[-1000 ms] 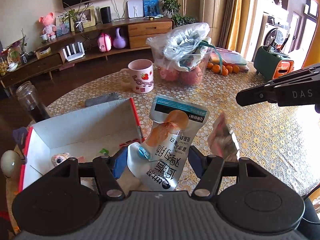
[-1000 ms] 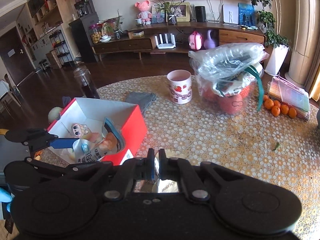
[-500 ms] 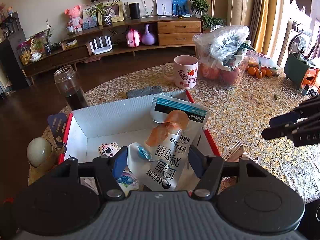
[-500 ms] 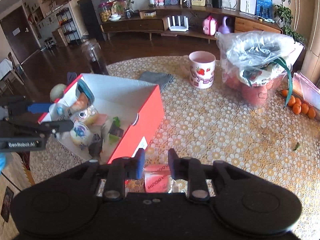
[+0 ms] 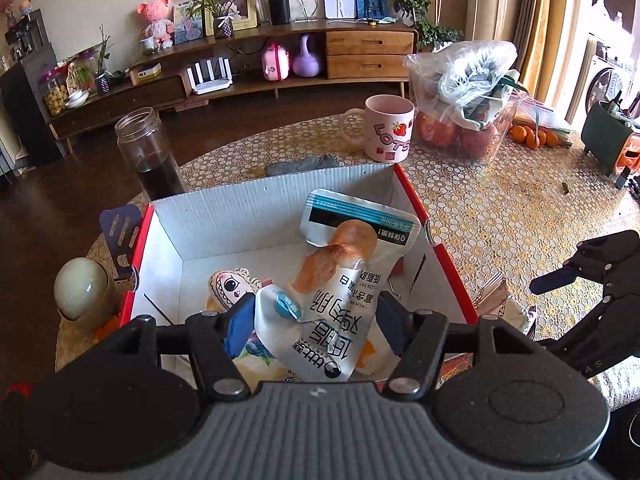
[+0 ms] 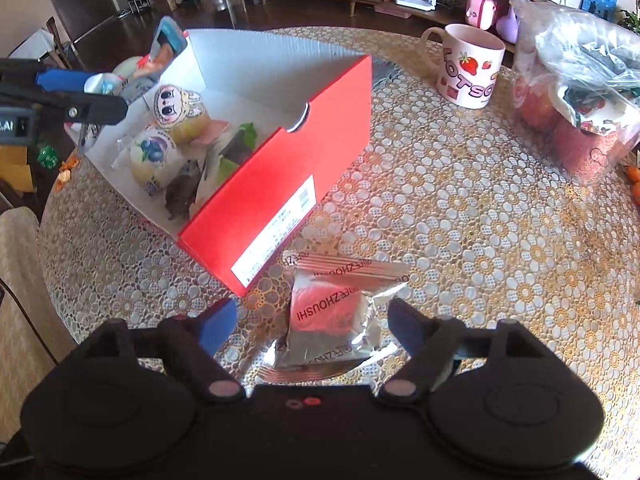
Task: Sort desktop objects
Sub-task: 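Carry white packet with left tool into red box while right tool carries silver pouch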
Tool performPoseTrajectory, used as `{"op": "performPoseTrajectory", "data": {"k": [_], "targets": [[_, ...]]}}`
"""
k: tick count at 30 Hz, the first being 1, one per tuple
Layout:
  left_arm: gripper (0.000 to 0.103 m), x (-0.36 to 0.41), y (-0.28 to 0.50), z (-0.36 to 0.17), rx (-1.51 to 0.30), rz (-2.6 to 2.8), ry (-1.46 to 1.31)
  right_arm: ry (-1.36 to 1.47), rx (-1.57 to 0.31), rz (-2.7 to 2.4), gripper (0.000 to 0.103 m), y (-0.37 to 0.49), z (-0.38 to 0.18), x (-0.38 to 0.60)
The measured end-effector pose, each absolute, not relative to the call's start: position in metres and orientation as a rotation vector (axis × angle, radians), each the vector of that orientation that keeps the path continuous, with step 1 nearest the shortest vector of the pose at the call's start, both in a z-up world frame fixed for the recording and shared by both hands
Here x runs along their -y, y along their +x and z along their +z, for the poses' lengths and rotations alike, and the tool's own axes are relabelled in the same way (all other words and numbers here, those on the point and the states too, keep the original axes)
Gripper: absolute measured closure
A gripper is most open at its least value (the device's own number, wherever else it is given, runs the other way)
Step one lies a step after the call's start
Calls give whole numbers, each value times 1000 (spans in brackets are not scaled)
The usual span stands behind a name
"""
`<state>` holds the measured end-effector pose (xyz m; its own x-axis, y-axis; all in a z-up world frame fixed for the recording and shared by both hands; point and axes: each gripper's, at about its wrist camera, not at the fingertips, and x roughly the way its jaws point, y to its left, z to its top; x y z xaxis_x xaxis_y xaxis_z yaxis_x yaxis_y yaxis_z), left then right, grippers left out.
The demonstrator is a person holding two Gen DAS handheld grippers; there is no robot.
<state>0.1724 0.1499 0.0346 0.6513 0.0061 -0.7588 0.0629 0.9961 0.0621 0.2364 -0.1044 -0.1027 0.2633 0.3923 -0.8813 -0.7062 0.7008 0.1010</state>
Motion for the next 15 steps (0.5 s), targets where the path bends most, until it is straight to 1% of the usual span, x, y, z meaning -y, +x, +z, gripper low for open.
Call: {"op": "performPoseTrajectory", "data": {"k": [7, 12, 15], "targets": [[39, -155, 177, 27, -878, -24, 85, -383, -1107, 763, 17, 241, -133, 95], [39, -158, 179, 23, -887, -20, 81, -398, -1106, 751, 13, 242, -143, 91], [39, -160, 180, 20, -891, -18, 78, -415, -1110, 735, 16, 243, -145, 89]]}}
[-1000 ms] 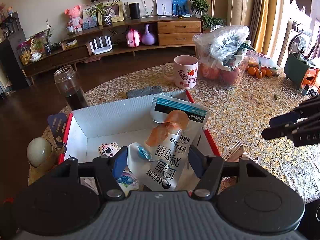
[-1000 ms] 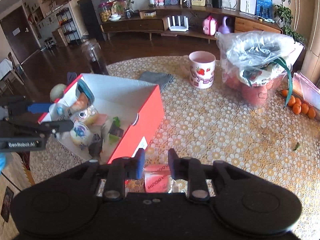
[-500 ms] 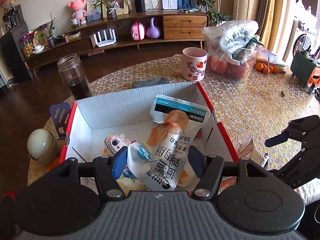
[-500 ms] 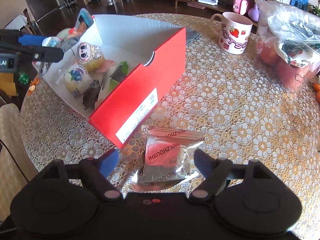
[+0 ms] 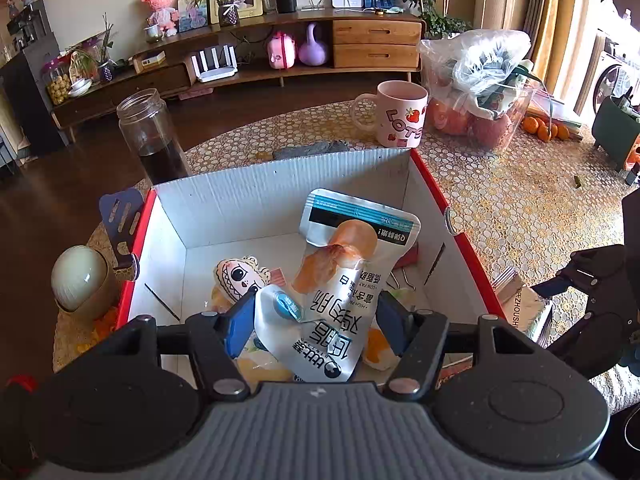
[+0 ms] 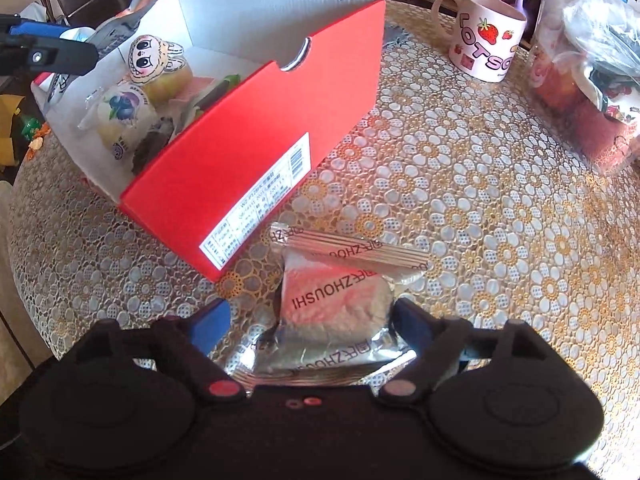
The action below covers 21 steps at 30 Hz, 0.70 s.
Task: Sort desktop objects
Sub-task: 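Carry white packet with left tool into red box while right tool carries silver pouch, then open left tool releasing packet while right tool lowers and releases silver pouch in box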
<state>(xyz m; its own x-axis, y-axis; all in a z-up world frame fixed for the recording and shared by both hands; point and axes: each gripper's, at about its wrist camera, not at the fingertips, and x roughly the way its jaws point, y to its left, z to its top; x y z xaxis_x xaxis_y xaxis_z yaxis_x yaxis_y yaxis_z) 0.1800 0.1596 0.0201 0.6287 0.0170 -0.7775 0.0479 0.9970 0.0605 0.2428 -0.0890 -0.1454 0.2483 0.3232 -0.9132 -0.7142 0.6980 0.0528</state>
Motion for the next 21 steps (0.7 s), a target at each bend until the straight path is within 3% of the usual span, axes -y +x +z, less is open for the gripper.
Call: {"op": "performPoseTrajectory", "data": {"k": [1, 3, 9, 21], "targets": [[39, -160, 180, 20, -892, -17, 77, -426, -1111, 726, 19, 243, -147, 88], [39, -160, 180, 19, -892, -16, 75, -449, -1116, 698, 36, 244, -151, 87], [39, -164, 178, 17, -895, -13, 72, -408, -1121, 676, 53, 245, -144, 92], [39, -167, 166, 24, -886, -7, 64, -356, -1041, 667, 55, 230, -79, 105]]}}
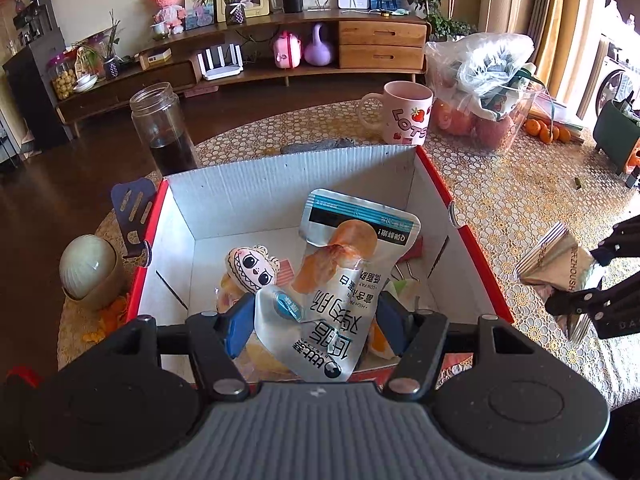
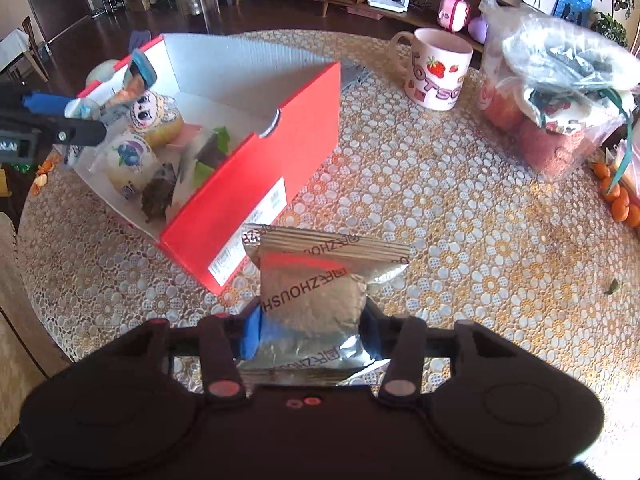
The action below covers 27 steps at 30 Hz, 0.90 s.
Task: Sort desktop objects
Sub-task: 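Open left tool releasing packet while right tool lowers and releases silver pouch in box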
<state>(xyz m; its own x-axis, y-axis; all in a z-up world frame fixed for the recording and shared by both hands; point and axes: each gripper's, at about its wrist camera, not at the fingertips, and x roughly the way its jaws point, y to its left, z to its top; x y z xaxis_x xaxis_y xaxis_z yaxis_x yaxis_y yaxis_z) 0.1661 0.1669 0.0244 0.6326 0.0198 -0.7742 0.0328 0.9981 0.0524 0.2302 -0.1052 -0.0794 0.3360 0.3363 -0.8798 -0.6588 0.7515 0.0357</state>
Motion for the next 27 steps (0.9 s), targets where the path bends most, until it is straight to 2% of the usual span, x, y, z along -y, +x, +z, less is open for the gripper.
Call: {"op": "performPoseTrajectory", "data": {"k": [8, 14, 20, 27], "targets": [[39, -170, 159, 40, -866, -8, 72, -333, -940, 705, 55, 220, -21, 100], [39, -182, 159, 46, -867, 21, 81, -318, -885, 750, 55, 220, 1, 76], [39, -201, 174, 40, -884, 65, 97, -325, -861, 789, 55, 227, 0, 35], [39, -218, 206, 16, -928, 102, 124, -340, -885, 796, 54, 237, -26, -8]]}}
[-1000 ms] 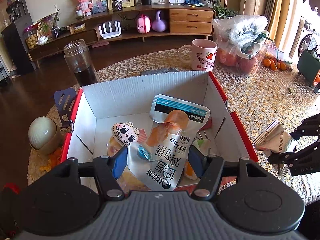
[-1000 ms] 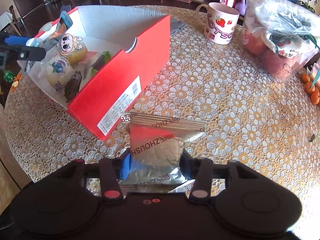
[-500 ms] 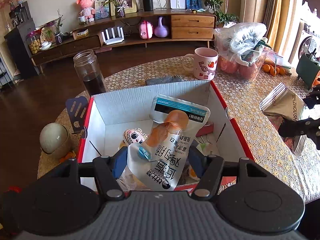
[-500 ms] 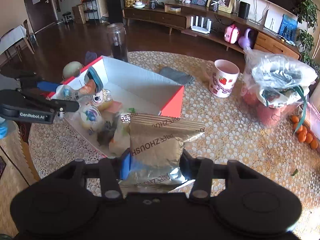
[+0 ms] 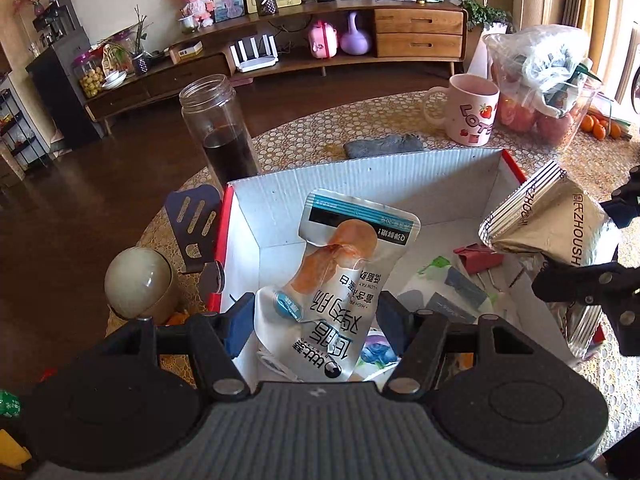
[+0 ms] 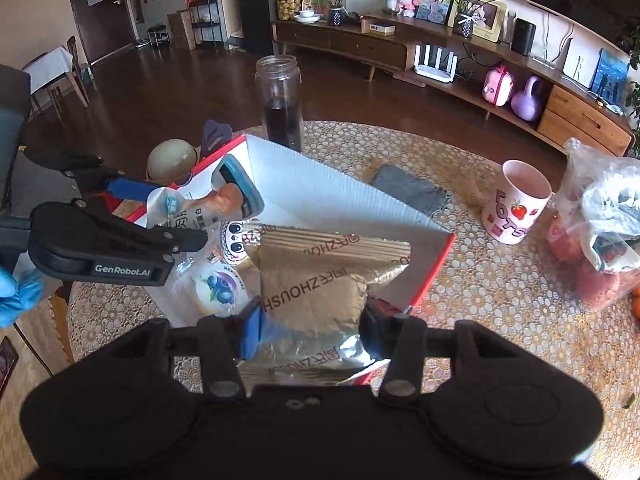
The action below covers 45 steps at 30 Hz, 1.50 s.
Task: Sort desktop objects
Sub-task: 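Open left tool releasing packet while right tool lowers and releases silver pouch in box, then withdraw both tools from the box back over the table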
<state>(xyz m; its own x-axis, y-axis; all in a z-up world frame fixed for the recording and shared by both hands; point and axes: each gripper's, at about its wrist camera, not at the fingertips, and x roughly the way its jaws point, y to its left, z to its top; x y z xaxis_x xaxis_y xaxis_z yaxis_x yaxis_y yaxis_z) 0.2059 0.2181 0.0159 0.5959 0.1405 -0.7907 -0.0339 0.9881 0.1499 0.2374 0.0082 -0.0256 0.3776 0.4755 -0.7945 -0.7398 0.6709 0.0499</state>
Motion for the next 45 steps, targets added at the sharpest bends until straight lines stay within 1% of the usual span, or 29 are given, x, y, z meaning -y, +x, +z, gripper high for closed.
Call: {"op": "performPoseTrajectory", "data": {"k": [12, 19, 20, 22, 23, 24, 28, 32, 36, 45], "targets": [[37, -238, 228, -15, -988, 107, 83, -384, -951, 805, 54, 246, -75, -48], [33, -243, 229, -21, -989, 103, 74, -397, -971, 806, 52, 248, -89, -54], [32, -243, 228, -21, -990, 108, 77, -400, -970, 811, 51, 248, -89, -54], [30, -243, 228, -21, -992, 115, 73, -403, -959, 826, 44, 246, -88, -53], [30, -244, 228, -21, -991, 111, 63, -401, -946, 829, 34, 244, -86, -52], [29, -246, 227, -20, -992, 106, 51, -398, -930, 830, 29, 243, -83, -52], [27, -246, 223, -18, -983, 115, 34, -375, -912, 845, 29, 243, -73, -46], [23, -245, 216, -12, -964, 129, 33, -357, -894, 852, 25, 241, -65, -37], [22, -240, 206, -1, -937, 134, 24, -324, -879, 859, 21, 237, -55, -20], [22, -220, 170, 29, -854, 146, 5, -287, -820, 857, 20, 217, -33, 14]]}}
